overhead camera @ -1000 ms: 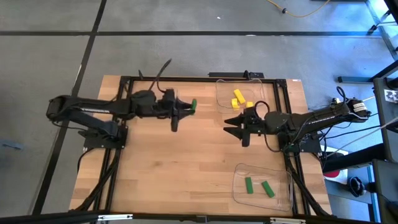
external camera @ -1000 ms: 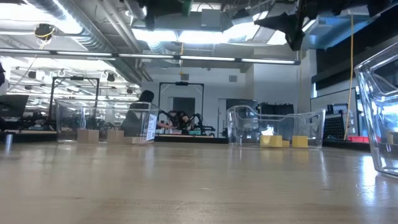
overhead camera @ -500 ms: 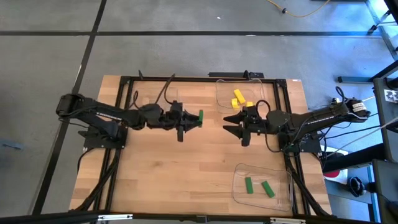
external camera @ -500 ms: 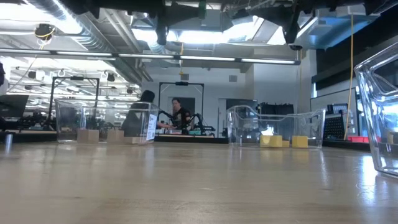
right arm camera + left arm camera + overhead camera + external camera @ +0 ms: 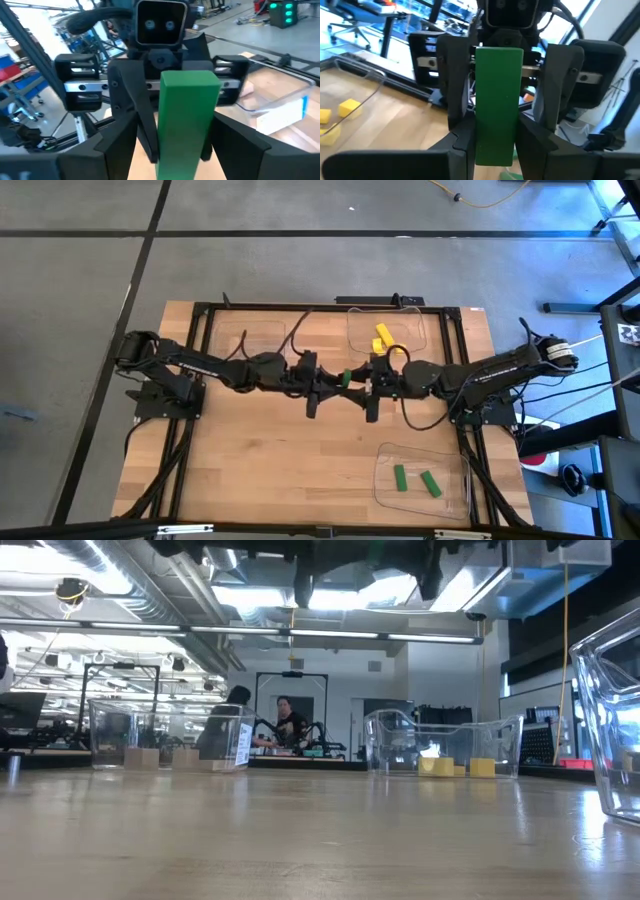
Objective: Sort & place blocks by color
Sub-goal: Put the green block into the bottom transparent bin
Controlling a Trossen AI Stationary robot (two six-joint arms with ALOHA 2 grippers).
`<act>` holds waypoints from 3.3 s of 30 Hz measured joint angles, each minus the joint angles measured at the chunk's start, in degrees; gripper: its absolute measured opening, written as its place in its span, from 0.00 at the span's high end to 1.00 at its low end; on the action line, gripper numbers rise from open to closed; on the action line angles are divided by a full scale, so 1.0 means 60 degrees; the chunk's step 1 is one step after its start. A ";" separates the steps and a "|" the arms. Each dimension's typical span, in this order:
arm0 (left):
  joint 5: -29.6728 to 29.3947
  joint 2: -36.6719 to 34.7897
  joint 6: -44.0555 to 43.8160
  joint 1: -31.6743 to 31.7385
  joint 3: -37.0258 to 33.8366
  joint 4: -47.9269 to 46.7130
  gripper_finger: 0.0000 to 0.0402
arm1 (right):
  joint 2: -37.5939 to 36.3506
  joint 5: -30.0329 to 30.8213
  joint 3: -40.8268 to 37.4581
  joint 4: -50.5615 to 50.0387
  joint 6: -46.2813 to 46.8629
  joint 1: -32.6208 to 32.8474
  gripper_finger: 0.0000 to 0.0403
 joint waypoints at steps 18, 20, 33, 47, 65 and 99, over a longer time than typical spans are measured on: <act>-0.0073 -0.0087 0.0192 0.0000 0.0022 0.0373 0.77 | -0.0247 -0.0166 0.0036 0.0918 0.0038 -0.0011 0.47; -0.0073 -0.0087 0.0204 0.0000 0.0022 0.0402 0.77 | -0.0243 -0.0102 0.0036 0.0914 0.0147 -0.0007 0.50; 0.0043 -0.0095 0.0240 0.0000 0.0018 0.0499 0.76 | -0.0243 0.0002 0.0036 0.0967 0.0059 -0.0007 0.73; 0.1927 -0.1810 0.0285 0.1110 0.0011 -0.3087 0.54 | -0.1749 -0.0108 0.0036 -0.1704 -0.0529 -0.0004 0.73; -0.1453 -0.6535 0.1191 0.0074 -0.3055 -0.1950 0.54 | -0.4399 -0.0101 0.0033 -0.4583 -0.0508 -0.0004 0.73; -0.2656 -0.6961 0.1246 -0.0062 -0.3388 -0.1624 0.54 | 0.1233 -0.4159 0.2688 -1.0636 0.8403 0.5571 0.73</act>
